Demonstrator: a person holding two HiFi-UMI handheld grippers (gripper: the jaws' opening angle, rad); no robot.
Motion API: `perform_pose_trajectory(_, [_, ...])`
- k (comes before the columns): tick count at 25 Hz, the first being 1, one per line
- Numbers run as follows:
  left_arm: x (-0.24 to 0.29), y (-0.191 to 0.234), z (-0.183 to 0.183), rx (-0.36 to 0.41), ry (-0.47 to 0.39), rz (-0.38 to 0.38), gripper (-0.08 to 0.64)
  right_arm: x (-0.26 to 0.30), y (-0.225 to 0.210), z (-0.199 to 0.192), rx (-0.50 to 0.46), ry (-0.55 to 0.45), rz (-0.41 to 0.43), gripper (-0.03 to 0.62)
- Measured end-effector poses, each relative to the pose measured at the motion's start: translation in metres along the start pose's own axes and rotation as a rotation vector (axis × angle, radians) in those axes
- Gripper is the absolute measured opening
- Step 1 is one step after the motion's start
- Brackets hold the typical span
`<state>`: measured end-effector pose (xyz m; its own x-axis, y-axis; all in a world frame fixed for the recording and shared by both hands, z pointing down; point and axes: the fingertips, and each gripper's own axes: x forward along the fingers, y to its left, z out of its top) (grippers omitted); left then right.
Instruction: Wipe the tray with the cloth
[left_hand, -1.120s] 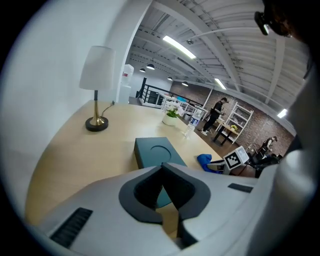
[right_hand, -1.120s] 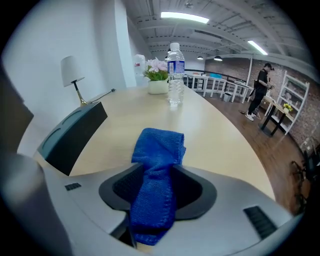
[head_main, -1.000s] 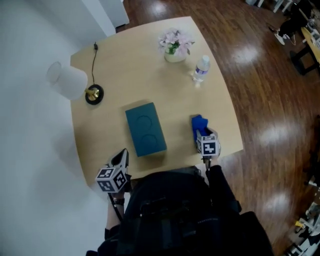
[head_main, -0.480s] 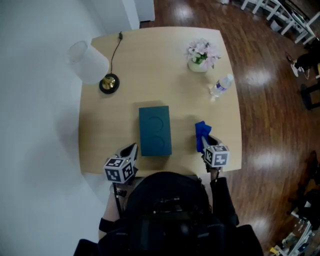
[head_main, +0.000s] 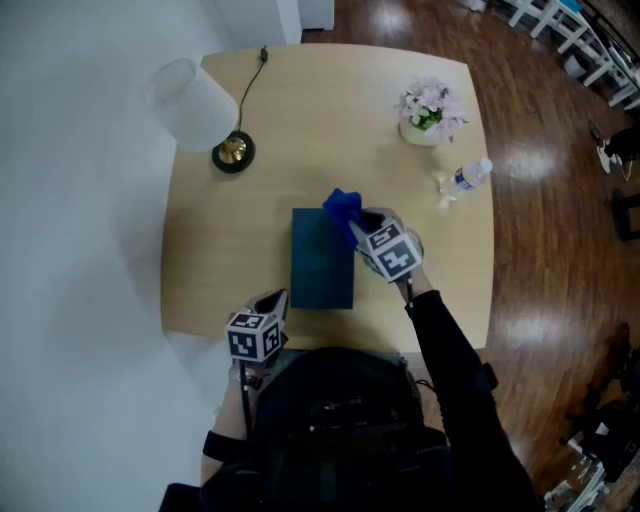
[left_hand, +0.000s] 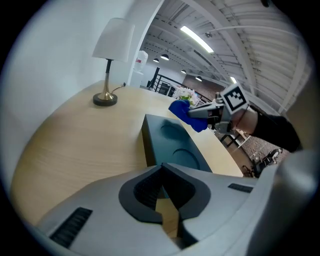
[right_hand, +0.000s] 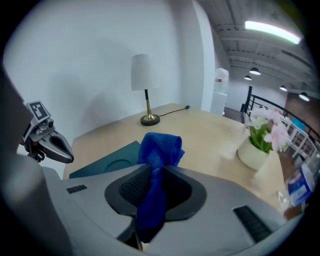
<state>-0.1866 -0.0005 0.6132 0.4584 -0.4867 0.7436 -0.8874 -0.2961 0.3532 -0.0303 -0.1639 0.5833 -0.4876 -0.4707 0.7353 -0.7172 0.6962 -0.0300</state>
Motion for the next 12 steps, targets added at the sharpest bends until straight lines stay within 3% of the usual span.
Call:
perform_pose_trajectory(5, [0.008,-0.003,-0.008,0.006,0.03,0.007,0.003,0.039,-0.003,-0.01,-0.123,0.146,-0.01,0.081])
perform_pose_trajectory(12, [0.021,-0.003,-0.019,0.042,0.092,0.015,0.003,0.039,0.003,-0.005,-0.095,0.121,0.029,0.081])
